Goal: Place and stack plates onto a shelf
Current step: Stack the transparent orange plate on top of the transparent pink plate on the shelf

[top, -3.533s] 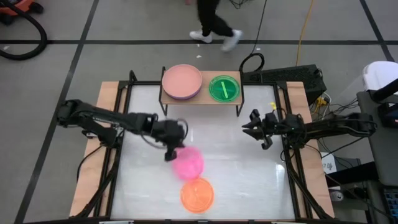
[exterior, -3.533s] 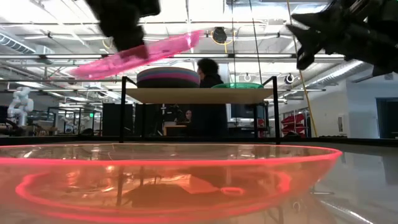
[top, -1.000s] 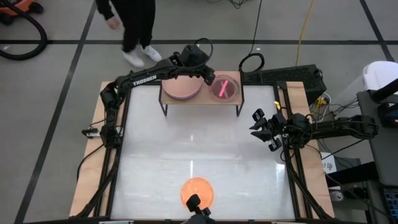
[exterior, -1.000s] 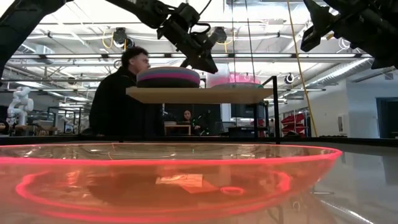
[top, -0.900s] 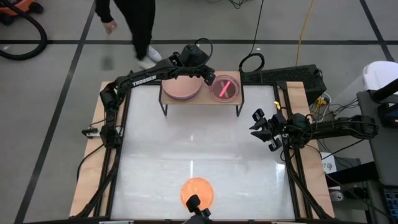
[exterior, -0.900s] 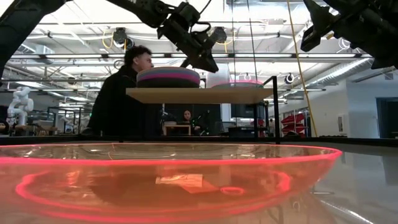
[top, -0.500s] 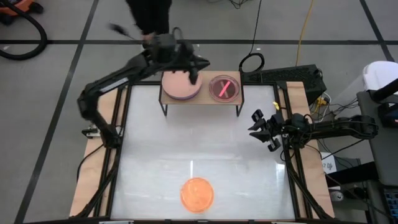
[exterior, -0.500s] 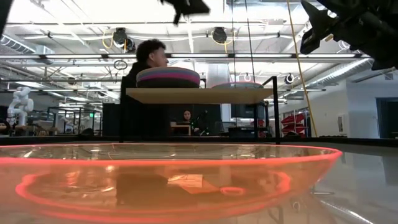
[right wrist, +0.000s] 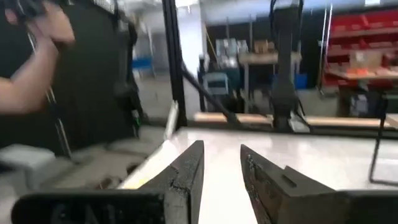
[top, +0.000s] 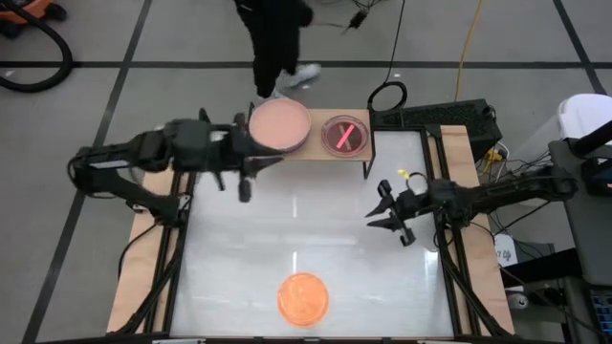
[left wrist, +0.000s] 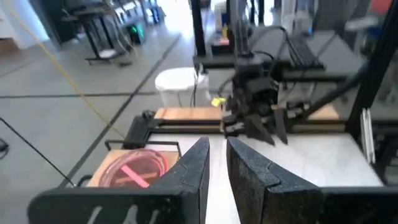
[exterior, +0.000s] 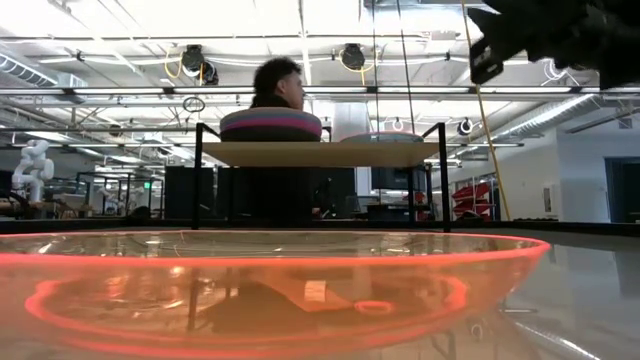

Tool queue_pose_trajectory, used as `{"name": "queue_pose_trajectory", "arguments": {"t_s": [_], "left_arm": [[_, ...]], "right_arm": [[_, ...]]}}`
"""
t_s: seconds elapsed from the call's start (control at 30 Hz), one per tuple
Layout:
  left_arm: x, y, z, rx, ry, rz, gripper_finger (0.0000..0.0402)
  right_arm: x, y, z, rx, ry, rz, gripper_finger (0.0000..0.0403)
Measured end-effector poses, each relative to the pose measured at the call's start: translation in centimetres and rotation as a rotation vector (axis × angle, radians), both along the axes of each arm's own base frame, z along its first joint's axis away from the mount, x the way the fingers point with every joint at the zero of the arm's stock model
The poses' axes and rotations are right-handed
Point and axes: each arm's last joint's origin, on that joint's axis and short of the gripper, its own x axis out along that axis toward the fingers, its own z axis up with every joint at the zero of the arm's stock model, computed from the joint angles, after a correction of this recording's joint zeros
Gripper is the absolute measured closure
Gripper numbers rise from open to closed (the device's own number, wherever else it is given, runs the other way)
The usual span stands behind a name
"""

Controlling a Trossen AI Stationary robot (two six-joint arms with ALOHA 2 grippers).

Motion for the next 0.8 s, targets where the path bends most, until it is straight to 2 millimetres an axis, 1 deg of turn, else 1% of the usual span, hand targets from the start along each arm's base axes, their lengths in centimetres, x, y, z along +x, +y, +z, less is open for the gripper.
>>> {"name": "queue_pose_trajectory", "arguments": {"t_s": [0.07, 0.13, 0.23, 0.37, 0.43, 0.53, 0.7, 0.8], "left_arm": [[-1.8, -0.3, -1.1, -0.023, -0.049, 0.002, 0.0339], [-3.3, -0.5, -2.5, -0.05, -0.133, -0.005, 0.0339], [-5.1, -0.6, -5.3, -0.093, -0.219, -0.02, 0.0339], [-7.7, -0.5, -8.6, -0.141, -0.311, -0.024, 0.0339], [-8.6, -0.4, -10.2, -0.164, -0.327, -0.024, 0.0339], [-9.8, -0.3, -12.4, -0.189, -0.347, -0.024, 0.0339], [-11.6, -0.1, -15.3, -0.215, -0.388, -0.025, 0.0339], [-12.5, -0.1, -17.0, -0.215, -0.392, -0.026, 0.0339]], "right_arm": [[0.7, 0.8, 0.6, -0.053, 0.051, -0.019, 0.0312], [1.2, 1.6, 1.2, -0.105, 0.068, -0.041, 0.0312], [2.0, 2.8, 1.1, -0.195, 0.086, -0.054, 0.0312], [3.0, 4.0, 0.7, -0.338, 0.1, -0.078, 0.0312], [3.7, 4.6, 0.3, -0.398, 0.121, -0.089, 0.0312], [4.9, 5.3, 0.2, -0.437, 0.158, -0.11, 0.0312], [7.0, 6.5, -0.2, -0.484, 0.276, -0.079, 0.0312], [7.8, 7.3, -0.8, -0.515, 0.338, -0.05, 0.0312]]}}
